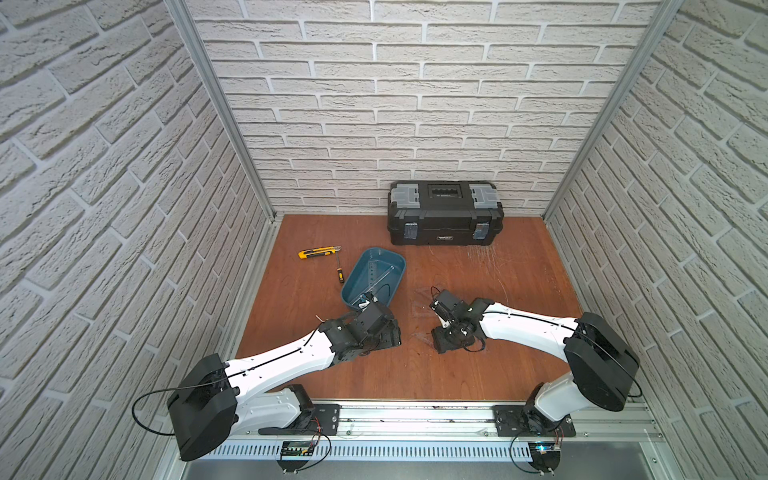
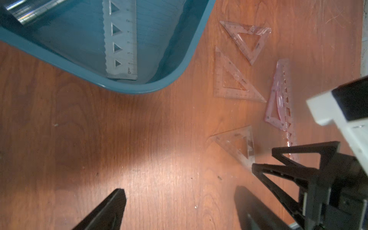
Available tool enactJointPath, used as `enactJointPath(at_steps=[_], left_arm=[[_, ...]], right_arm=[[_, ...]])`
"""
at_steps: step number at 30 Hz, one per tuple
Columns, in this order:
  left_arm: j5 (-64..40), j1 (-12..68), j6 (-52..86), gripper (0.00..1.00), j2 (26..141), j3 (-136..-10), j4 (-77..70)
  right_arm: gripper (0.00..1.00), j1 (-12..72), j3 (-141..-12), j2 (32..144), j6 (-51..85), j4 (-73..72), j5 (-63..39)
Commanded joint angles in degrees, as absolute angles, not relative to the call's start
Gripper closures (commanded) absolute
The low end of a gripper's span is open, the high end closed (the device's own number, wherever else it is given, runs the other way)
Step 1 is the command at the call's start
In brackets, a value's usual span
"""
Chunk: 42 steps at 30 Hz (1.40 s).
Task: Put the scattered rulers into the storage box
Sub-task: Move the ruler to the center of the board, then pick up the ruler from the center of the board.
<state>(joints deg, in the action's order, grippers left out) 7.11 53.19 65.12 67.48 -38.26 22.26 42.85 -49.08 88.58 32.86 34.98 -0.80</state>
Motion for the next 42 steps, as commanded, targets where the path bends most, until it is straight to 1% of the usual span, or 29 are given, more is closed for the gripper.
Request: enactJointPath(at_steps=[1,10,21,24,26,29,32,37,40,42], left_arm=[[7.34,53.63,66.78,0.10,68.34,-39.83,20.98],[8.61,53.78,67.74,0.10,66.57,-39.98,22.95],[10.61,53.79,68.54,0.10,63.64,-39.23,26.57],[11.06,53.79,68.80,0.11,62.94,-38.89,27.31],[11.16,53.79,68.92,0.13,62.67,-38.79,27.77],[11.36,53.83,68.52,0.16,63.30,-39.81,29.18],[11.10,53.79,67.31,0.18,65.35,-41.83,30.77],[9.19,54.10,64.51,0.21,72.55,-46.80,32.21],[9.23,55.34,62.74,0.24,78.49,-50.75,33.08],[8.69,56.02,61.82,0.27,82.99,-53.66,33.14]], right_arm=[[0.36,42.68,-47.68,88.41,34.82,29.58,-3.36],[0.36,43.11,-43.63,88.99,39.25,22.91,-8.05],[0.36,48.57,-41.58,88.15,45.54,18.81,-10.97],[0.36,50.04,-42.09,89.34,46.59,17.34,-10.84],[0.37,50.18,-42.76,90.17,46.60,17.05,-10.45],[0.37,49.97,-43.54,87.82,45.52,19.82,-7.23],[0.37,48.83,-43.99,82.83,43.42,25.24,-3.01],[0.37,45.09,-43.78,73.51,39.74,34.44,2.55],[0.38,41.16,-42.32,70.13,37.80,36.09,2.61],[0.40,38.16,-41.62,69.36,36.47,36.21,1.41]])
